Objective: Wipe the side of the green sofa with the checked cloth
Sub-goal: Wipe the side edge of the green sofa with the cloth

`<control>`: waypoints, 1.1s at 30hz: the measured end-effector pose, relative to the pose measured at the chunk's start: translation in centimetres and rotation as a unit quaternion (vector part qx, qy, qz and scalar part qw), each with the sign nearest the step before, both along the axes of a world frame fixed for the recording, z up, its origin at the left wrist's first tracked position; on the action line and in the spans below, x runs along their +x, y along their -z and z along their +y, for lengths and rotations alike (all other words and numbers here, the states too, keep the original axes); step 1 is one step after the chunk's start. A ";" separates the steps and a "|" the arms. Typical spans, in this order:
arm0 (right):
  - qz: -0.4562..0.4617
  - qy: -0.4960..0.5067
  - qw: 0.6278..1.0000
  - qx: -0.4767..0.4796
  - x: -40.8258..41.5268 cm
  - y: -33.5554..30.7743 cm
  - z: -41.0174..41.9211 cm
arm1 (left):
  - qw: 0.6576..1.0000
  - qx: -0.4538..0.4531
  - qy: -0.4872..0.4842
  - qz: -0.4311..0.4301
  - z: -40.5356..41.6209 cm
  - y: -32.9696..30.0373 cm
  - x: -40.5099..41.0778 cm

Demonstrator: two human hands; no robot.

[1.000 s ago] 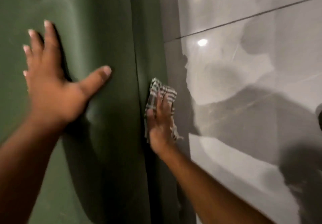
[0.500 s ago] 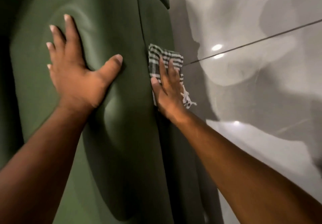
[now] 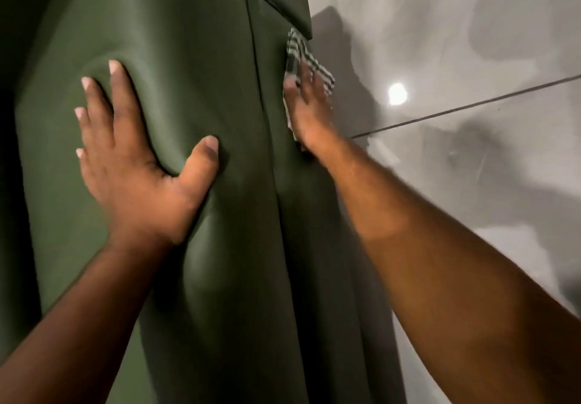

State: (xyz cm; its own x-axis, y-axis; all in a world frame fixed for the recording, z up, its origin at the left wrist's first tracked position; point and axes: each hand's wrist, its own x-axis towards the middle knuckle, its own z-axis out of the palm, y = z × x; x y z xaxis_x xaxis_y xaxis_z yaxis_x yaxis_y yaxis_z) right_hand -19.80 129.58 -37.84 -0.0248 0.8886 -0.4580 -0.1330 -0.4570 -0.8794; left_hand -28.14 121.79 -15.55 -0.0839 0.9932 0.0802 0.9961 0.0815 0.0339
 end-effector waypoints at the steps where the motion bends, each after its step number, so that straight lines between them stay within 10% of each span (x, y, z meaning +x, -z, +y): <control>1: 0.005 0.005 1.000 -0.012 0.1 0.1 1.2 | 1.000 -0.001 -0.001 0.005 0.0 0.0 0.1; 12: -0.046 0.008 0.989 0.140 -2.1 -2.5 -11.4 | 1.000 -0.011 -0.015 0.022 -0.1 -0.2 0.3; 24: -0.057 0.026 0.991 0.121 -0.1 -1.8 8.8 | 1.000 -0.010 -0.019 0.017 -0.1 0.1 0.3; 33: -0.039 -0.002 0.992 0.122 -1.1 -3.6 -12.0 | 0.998 -0.039 -0.045 0.017 0.0 -0.6 0.8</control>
